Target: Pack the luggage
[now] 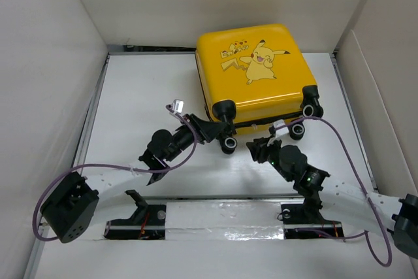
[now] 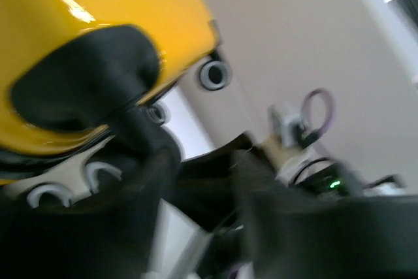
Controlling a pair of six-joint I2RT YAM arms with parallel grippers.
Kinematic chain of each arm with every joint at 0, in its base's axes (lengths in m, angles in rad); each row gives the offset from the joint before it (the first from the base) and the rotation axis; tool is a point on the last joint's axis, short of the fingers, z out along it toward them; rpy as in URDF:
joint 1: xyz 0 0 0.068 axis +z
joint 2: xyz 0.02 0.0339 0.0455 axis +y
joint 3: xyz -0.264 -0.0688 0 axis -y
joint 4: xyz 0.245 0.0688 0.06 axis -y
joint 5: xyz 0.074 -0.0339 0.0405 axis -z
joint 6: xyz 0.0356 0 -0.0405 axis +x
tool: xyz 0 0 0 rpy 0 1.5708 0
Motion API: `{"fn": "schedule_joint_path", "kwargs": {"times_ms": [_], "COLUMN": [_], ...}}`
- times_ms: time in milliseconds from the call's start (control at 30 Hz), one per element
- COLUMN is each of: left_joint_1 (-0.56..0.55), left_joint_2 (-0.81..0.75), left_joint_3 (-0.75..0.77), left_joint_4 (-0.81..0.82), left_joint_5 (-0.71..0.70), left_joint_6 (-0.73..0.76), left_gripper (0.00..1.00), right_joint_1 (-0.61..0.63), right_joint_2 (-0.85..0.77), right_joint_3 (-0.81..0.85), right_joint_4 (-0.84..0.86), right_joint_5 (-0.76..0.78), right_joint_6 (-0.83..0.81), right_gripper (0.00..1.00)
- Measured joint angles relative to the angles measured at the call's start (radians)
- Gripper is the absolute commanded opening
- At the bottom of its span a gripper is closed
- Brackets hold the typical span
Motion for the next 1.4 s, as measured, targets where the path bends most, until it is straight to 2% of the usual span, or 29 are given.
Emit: {"fn": "schedule_joint_path", "kwargs": {"times_ms": [100, 300, 400, 567, 933, 1033, 1167, 1233, 1267, 1400], "left_joint_1": [0.001, 0.002, 0.002, -0.005, -0.032, -0.032, -0.032, -0.032, -0.032, -0.032], "left_joint_2": [-0.016, -0.048, -0.044, 0.005, 0.094, 0.102, 0.122, 0.134, 0.139, 0.151], "left_joint_3": [0.001, 0.0, 0.001, 0.023, 0.089, 0.1, 0.121, 0.129, 0.132, 0.134], "left_joint_4": [-0.108, -0.271, -0.298, -0.33, -0.314, -0.306, -0.291, -0.281, -0.278, -0.275], "left_joint_5": [-0.023, -0.071, -0.065, -0.048, -0.01, -0.002, 0.008, 0.012, 0.013, 0.016], "left_joint_6": [0.051, 0.145, 0.176, 0.217, 0.241, 0.242, 0.242, 0.242, 0.242, 0.242], "left_gripper": [0.68, 0.77, 0.78, 0.78, 0.78, 0.78, 0.76, 0.76, 0.76, 0.74], "right_joint_1": [-0.097, -0.282, -0.341, -0.366, -0.398, -0.404, -0.414, -0.423, -0.426, -0.426], "right_joint_2": [-0.005, 0.121, 0.196, 0.263, 0.332, 0.351, 0.368, 0.377, 0.382, 0.396], "right_joint_3": [0.002, 0.04, 0.062, 0.13, 0.136, 0.136, 0.131, 0.124, 0.121, 0.11], "right_joint_4": [-0.051, -0.055, -0.016, 0.004, 0.093, 0.098, 0.132, 0.156, 0.166, 0.204], "right_joint_5": [-0.014, -0.127, -0.215, -0.341, -0.393, -0.394, -0.393, -0.393, -0.393, -0.394], "right_joint_6": [-0.018, -0.047, -0.08, -0.124, -0.138, -0.138, -0.132, -0.13, -0.128, -0.129], "right_gripper": [0.46, 0.48, 0.48, 0.49, 0.52, 0.48, 0.31, 0.26, 0.19, 0.02]}}
